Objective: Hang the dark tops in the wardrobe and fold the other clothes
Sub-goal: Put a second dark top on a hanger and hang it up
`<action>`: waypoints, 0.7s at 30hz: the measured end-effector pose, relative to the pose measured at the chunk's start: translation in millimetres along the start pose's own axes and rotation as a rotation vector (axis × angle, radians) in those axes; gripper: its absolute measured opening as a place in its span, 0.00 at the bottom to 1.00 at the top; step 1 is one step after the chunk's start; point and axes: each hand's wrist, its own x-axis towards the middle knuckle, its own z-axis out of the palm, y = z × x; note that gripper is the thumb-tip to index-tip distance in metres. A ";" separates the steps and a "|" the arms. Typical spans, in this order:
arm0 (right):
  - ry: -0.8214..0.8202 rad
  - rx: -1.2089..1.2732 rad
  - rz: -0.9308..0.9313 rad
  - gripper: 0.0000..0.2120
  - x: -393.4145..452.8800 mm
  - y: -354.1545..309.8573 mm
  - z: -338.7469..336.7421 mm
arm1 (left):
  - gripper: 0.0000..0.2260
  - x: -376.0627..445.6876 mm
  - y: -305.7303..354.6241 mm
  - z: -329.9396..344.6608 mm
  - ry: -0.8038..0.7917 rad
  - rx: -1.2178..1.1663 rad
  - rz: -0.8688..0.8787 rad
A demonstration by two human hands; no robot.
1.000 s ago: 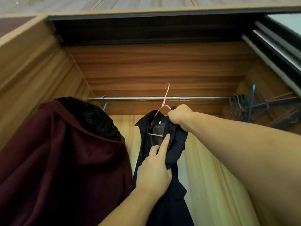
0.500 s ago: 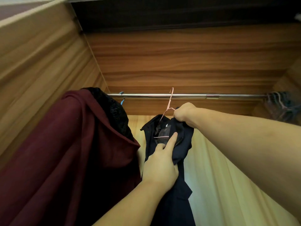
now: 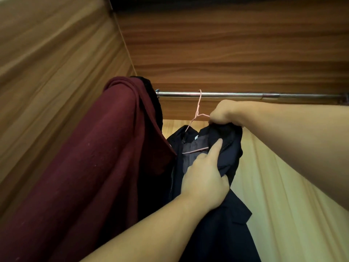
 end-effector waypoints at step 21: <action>0.067 0.773 -0.097 0.23 -114.3 92.9 79.5 | 0.46 -80.8 30.5 4.4 0.026 0.046 -0.150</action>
